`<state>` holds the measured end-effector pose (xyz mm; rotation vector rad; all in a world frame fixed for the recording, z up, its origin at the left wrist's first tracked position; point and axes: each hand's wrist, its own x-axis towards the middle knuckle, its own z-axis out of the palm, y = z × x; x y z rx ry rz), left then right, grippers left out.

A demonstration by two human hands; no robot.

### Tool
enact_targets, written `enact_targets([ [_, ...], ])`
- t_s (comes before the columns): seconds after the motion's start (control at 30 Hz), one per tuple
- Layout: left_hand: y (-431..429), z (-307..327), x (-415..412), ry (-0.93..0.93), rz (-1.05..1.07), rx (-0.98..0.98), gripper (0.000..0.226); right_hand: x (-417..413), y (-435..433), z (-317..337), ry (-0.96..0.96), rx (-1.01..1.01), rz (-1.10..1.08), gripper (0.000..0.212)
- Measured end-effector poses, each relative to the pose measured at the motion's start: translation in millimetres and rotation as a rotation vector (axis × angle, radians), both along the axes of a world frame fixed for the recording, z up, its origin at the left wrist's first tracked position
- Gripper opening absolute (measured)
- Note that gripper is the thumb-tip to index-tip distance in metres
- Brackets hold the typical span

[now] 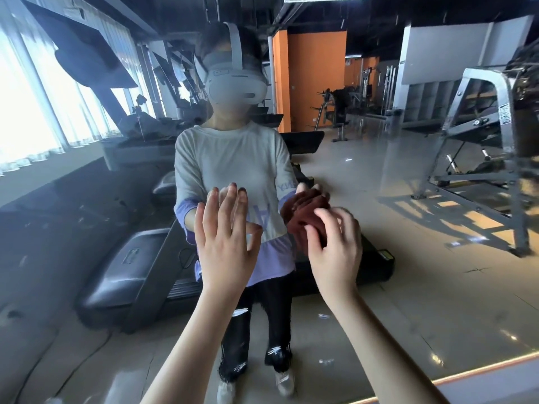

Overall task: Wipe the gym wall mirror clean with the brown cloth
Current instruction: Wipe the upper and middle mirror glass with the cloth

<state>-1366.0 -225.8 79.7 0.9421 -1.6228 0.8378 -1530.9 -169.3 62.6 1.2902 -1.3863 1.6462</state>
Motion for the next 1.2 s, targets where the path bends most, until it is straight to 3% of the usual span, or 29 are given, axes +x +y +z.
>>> enact_targets([
  [0.07,1.3,1.7,-0.9,0.009,-0.006,-0.003,0.054,-7.1,-3.5,22.3,-0.003,-0.042,-0.021,0.019],
  [0.2,3.0,4.8,0.2,0.036,-0.032,-0.004,0.056,-22.4,-5.1,67.9,-0.217,-0.118,-0.061,0.025],
  [0.33,8.5,10.2,-5.2,0.051,-0.062,0.016,0.054,-12.4,-9.0,62.4,0.062,-0.046,-0.070,0.026],
  [0.4,11.7,14.7,-12.2,0.004,-0.107,0.006,0.057,-23.0,-9.3,66.1,0.114,-0.049,-0.068,0.025],
  [0.57,9.7,11.8,-33.2,-0.067,-0.131,0.032,0.064,-47.2,-4.1,71.7,-0.210,-0.083,-0.074,0.028],
  [0.73,6.6,3.5,-42.3,-0.022,-0.042,-0.010,0.078,-42.9,-3.1,44.3,0.088,-0.009,-0.010,0.026],
  [0.9,6.8,3.4,-42.5,-0.017,-0.052,-0.008,0.078,-70.5,-0.1,47.3,-0.214,-0.100,-0.049,0.027],
  [1.07,9.0,3.1,-43.8,-0.025,-0.012,0.018,0.074,-55.8,1.2,12.6,0.065,-0.009,0.000,0.025],
  [1.13,9.9,2.9,-43.3,-0.022,-0.007,0.019,0.073,-66.4,2.5,11.2,-0.009,0.003,0.002,0.027],
  [1.2,10.5,3.2,-43.7,-0.021,-0.007,0.015,0.073,-75.5,5.8,12.4,-0.205,-0.005,-0.010,0.030],
])
